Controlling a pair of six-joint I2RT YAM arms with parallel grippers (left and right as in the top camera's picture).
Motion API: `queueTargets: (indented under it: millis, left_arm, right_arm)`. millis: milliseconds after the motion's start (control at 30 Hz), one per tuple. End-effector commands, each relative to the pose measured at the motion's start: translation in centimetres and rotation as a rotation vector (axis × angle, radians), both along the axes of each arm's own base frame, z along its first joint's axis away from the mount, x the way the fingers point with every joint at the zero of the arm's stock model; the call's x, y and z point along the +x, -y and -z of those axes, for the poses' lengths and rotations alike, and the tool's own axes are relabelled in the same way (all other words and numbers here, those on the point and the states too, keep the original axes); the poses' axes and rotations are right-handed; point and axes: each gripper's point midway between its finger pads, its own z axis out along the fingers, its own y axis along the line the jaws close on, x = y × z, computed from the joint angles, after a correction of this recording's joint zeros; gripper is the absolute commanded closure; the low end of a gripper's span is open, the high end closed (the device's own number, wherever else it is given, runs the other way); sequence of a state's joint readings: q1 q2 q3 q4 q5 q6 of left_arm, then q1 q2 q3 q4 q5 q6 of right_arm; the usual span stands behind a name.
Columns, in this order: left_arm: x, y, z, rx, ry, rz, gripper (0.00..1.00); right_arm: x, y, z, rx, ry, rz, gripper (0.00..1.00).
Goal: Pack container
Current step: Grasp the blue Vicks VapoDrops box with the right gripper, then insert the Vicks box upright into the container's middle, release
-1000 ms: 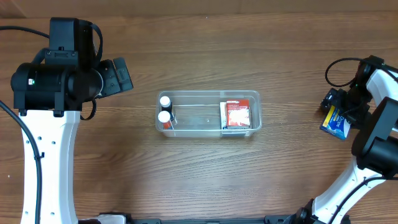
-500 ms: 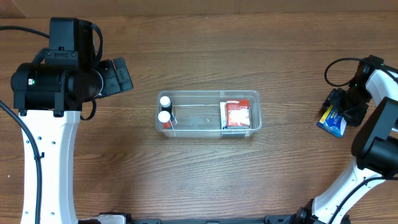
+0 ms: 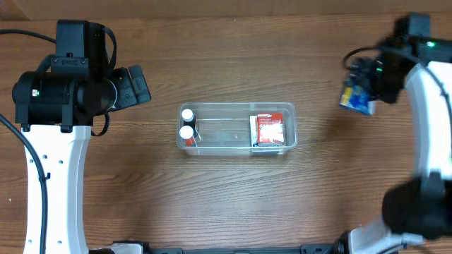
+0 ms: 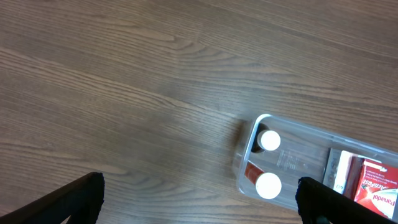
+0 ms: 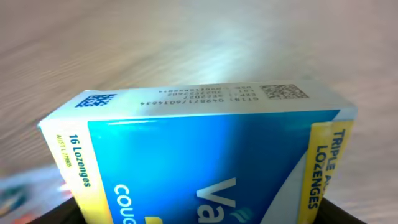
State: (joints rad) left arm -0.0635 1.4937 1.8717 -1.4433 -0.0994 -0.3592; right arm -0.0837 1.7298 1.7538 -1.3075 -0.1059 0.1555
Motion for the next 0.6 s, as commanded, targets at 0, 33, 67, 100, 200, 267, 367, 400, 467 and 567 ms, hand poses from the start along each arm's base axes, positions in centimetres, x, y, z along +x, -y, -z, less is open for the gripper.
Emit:
queueTargets:
  millis: [0, 33, 67, 100, 200, 267, 367, 400, 467, 567]
  left_arm:
    - [0.2, -0.3, 0.0, 0.018, 0.0, 0.01, 0.0]
    - [0.2, -0.3, 0.0, 0.018, 0.0, 0.01, 0.0]
    - [0.2, -0.3, 0.0, 0.018, 0.0, 0.01, 0.0]
    - [0.2, -0.3, 0.0, 0.018, -0.001, 0.01, 0.0]
    - [0.2, -0.3, 0.0, 0.018, -0.001, 0.01, 0.0]
    - [0.2, -0.3, 0.0, 0.018, -0.001, 0.01, 0.0]
    - [0.2, -0.3, 0.0, 0.018, -0.001, 0.011, 0.0]
    - [0.2, -0.3, 0.0, 0.018, -0.001, 0.011, 0.0]
    - [0.1, -0.3, 0.0, 0.018, -0.002, 0.011, 0.0]
    - [0.1, -0.3, 0.0, 0.018, -0.002, 0.011, 0.0]
  right_arm:
    - [-1.9, -9.3, -5.9, 0.047, 0.165, -0.206, 0.24]
    - [-2.7, -13.3, -6.5, 0.079, 0.182, -0.268, 0.23]
    - [-3.3, -15.8, -6.6, 0.102, 0.185, -0.299, 0.23]
    - [-4.0, -18.5, -6.4, 0.123, 0.18, -0.339, 0.23]
    - [-5.5, -23.7, -4.7, 0.147, 0.128, -0.393, 0.22]
    - [-6.1, -25.8, -2.7, 0.126, 0.081, -0.418, 0.22]
    - [-6.4, -28.1, 1.2, 0.088, -0.011, -0.459, 0.22]
    - [-6.3, -28.4, 2.6, 0.073, -0.043, -0.461, 0.22]
    - [-6.0, -28.6, 4.9, 0.05, -0.095, -0.458, 0.22]
    - [-5.8, -28.6, 7.8, 0.021, -0.158, -0.452, 0.22]
